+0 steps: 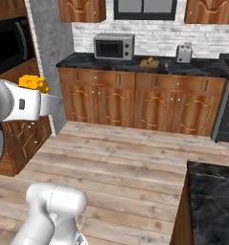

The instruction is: Retrieve the sausage and cheese from the fridge and place them on the cutting board on the counter.

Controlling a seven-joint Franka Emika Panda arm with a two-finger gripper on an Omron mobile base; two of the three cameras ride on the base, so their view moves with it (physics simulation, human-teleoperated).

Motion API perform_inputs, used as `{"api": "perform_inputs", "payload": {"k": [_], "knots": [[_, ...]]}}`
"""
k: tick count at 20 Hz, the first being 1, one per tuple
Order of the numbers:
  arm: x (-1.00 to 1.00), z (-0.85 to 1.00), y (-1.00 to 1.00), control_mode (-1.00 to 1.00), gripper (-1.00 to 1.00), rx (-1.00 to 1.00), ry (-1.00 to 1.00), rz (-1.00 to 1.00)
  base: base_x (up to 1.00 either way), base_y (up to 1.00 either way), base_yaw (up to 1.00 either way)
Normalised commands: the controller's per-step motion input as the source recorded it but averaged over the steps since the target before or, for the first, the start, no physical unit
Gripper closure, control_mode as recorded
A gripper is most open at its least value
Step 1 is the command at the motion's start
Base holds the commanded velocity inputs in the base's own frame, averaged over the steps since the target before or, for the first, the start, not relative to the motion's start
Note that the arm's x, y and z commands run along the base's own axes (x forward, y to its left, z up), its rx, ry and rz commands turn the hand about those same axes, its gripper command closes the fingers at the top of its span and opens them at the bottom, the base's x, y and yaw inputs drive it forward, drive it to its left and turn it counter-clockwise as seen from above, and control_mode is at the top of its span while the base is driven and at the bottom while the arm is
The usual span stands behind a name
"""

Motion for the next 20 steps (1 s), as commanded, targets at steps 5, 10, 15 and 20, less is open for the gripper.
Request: {"api": "perform_inputs", "payload": {"k": [5,10,15,20], "knots": [[0.00,0.00,0.00,1.00,1.00,0.00,0.00,0.00,1.00,0.00,-0.02],[0.00,0.00,0.00,1.00,1.00,0.00,0.00,0.00,1.00,0.00,-0.06],[0.00,0.00,0.00,1.00,1.00,0.00,0.00,0.00,1.00,0.00,-0.06],[0.00,0.00,0.00,1.00,1.00,0.00,0.00,0.00,1.00,0.00,-0.07]]}}
